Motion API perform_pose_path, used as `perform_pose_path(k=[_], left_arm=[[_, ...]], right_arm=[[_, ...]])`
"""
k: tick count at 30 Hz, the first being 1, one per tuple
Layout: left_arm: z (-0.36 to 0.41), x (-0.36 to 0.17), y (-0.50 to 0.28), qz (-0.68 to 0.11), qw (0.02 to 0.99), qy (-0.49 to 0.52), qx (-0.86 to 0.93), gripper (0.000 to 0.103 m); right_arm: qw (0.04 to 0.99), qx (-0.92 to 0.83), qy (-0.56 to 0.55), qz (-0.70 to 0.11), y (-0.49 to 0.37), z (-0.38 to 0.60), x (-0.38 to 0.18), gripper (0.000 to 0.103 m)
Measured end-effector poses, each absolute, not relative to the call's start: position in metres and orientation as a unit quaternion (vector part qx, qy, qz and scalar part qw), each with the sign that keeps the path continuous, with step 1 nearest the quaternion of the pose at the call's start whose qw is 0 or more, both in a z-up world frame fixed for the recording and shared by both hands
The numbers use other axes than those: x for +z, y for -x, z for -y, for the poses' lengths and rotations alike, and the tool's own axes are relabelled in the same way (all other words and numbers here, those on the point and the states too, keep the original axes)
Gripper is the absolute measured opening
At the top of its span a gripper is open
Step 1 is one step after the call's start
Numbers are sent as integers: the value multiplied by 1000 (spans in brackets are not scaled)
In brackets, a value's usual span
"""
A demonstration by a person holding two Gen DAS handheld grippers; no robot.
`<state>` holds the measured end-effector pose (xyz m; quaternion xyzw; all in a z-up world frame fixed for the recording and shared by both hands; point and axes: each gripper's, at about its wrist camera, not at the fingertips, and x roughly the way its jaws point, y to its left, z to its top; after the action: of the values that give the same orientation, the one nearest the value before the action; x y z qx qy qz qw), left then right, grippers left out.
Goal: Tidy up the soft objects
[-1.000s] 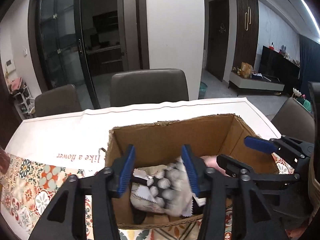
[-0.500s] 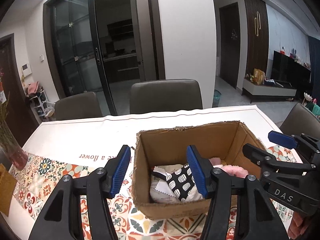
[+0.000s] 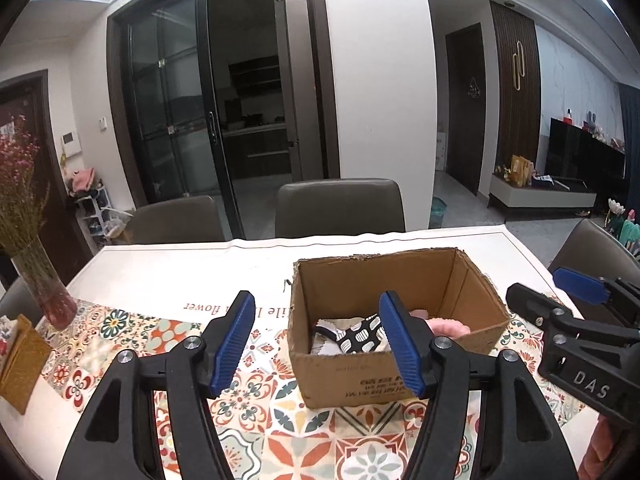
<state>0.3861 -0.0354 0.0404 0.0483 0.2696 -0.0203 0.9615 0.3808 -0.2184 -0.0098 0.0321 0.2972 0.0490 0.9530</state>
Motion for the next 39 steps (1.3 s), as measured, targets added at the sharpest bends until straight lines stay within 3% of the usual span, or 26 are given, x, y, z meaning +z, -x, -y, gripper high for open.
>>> perform_pose_path(k=[5,7,15,23,39], left_arm=[[34,51,-361,-259,964,-50,-21,71],[34,55,-347,-252,966,-50,-22,72],[29,61,-300,-237,970,-47,-16,82],[27,62,-247,-219,974,-61,-6,99],[29,59,-164,-200,978,-67,6,103]], right_arm=[[957,42,-37,-283,-354,222,0,65],[959,42,-38,-279,-341,222,3,72],[967,30,-25,-252,-291,220,14,73],[973,12,-17,-230,-237,217,19,79],[975,-6,-33,-219,-157,227,15,79]])
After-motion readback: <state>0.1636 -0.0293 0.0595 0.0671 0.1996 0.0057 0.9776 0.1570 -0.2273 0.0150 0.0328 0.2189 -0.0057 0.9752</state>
